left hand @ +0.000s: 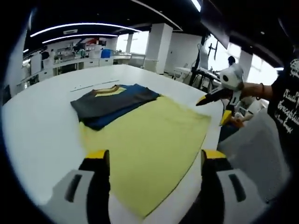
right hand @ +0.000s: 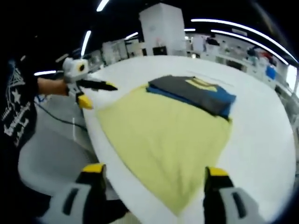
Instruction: Fold the garment on the visible template until the final outline fits inside the template.
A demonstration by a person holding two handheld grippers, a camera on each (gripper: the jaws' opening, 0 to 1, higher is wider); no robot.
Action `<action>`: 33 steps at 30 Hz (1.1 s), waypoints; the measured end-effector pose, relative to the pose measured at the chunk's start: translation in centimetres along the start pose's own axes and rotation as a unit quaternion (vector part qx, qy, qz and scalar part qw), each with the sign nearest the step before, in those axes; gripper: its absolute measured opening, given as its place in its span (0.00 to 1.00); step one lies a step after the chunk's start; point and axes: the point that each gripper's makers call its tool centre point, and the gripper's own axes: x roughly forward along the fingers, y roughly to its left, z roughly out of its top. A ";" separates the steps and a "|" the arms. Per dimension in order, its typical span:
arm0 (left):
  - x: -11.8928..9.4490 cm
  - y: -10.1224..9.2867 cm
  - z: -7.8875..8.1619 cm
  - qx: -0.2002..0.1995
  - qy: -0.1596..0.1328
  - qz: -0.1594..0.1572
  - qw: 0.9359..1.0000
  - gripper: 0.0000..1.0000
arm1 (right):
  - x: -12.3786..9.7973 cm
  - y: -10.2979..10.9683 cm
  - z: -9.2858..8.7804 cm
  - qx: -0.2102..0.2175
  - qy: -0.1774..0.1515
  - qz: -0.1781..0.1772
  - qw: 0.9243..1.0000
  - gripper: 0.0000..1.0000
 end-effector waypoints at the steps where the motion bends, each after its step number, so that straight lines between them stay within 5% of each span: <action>1: -0.1 0.1 -0.4 0.007 0.007 0.000 1.000 0.74 | 0.0 0.0 -0.2 -0.003 0.004 0.000 1.000 0.82; 21: -1.0 0.8 -6.5 0.056 0.104 0.001 0.993 0.48 | 0.2 -1.3 -3.4 -0.066 0.055 -0.023 0.996 0.52; 33: -0.9 1.5 -6.7 0.101 0.119 0.007 0.988 0.41 | 0.6 -1.7 -4.2 -0.099 0.075 -0.032 0.992 0.40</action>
